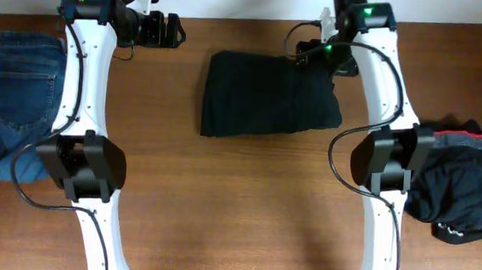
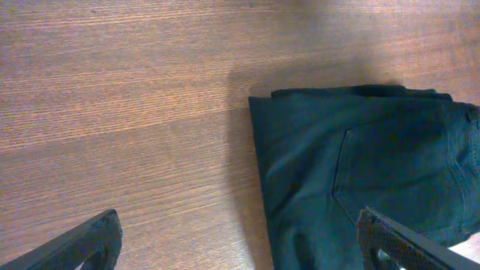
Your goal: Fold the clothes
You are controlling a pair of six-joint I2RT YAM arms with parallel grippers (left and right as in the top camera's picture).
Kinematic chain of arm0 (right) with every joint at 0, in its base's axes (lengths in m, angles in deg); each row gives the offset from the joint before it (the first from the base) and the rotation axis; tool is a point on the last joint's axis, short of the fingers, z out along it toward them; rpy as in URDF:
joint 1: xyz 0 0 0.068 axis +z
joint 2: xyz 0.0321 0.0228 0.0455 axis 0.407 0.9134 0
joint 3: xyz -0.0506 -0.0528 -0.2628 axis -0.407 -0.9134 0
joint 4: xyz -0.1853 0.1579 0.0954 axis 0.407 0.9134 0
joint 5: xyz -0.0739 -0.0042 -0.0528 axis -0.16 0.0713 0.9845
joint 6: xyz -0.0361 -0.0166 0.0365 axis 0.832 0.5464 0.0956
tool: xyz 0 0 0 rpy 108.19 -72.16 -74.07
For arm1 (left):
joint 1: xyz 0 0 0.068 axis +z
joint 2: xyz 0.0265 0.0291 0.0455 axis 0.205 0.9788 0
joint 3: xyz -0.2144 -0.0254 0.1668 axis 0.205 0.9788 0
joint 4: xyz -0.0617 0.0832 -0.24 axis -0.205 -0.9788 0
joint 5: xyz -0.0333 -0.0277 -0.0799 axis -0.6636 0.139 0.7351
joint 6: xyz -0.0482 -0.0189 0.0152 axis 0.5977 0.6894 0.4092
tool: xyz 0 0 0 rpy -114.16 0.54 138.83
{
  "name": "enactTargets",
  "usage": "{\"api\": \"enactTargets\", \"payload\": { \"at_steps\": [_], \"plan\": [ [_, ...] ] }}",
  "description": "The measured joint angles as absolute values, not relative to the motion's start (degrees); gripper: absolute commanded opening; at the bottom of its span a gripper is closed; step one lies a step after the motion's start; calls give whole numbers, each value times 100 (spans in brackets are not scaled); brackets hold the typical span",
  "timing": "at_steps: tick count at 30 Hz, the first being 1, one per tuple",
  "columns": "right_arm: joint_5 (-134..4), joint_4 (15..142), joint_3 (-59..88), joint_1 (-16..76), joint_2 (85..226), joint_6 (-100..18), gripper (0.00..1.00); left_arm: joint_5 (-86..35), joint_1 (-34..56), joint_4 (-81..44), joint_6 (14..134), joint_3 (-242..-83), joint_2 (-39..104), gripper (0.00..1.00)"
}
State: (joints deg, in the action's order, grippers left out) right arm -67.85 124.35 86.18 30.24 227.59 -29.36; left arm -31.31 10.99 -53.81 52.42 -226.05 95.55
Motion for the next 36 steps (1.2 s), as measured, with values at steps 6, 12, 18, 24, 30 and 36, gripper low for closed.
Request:
{"api": "enactTargets", "payload": {
  "at_steps": [6,12,18,24,30,36],
  "plan": [
    [-6308,11734,7462,3070,22770,-3095,99,-3133,1099,-5398,5226,-22605,9555,99],
    [-6365,11323,6904,3026,22571,-3307,99,-3133,1099,-5398,5185,-22605,9555,99],
    [-6341,12296,7604,3008,22626,-3342,99,-3131,1099,-5403,5181,-22605,9555,99],
    [-6334,13679,10139,3000,22672,-3345,98,-3081,1099,-5606,5163,-22586,9555,99],
    [-6337,14304,11520,3000,22514,-3342,99,-2666,1099,-5597,5146,-21987,9555,99],
    [-6752,14304,11566,3000,22514,-3264,99,-2010,1059,-5062,4772,-20450,9557,99]
  ]
}}
